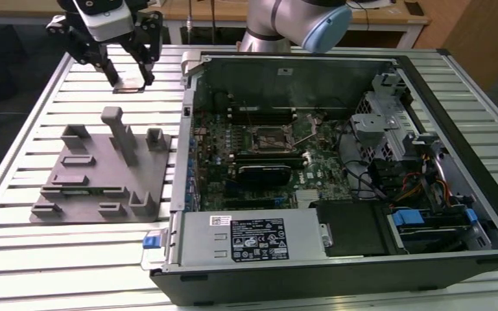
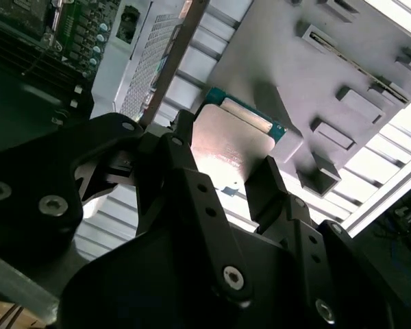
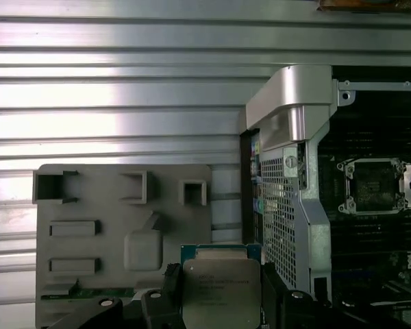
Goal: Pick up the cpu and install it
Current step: 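Pick up the cpu and move it towards the insertion slot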
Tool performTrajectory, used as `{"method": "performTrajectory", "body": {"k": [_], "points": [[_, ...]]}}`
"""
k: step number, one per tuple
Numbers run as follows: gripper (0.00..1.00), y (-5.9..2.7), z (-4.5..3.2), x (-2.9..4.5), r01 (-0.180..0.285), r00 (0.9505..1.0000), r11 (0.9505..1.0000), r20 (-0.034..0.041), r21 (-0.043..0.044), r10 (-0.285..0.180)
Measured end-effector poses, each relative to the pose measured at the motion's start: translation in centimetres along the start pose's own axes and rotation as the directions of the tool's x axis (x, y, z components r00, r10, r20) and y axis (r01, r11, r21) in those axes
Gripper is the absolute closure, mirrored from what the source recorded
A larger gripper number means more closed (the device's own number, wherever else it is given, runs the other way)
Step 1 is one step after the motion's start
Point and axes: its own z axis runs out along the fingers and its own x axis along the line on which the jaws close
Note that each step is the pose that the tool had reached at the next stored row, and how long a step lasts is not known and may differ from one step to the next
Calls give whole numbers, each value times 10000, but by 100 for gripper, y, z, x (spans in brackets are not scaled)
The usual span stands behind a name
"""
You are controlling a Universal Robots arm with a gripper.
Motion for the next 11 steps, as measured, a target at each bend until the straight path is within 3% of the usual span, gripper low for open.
{"method": "performTrajectory", "body": {"k": [11], "points": [[45,23,25,-271,0,10000,10000,-1,1,0]]}}
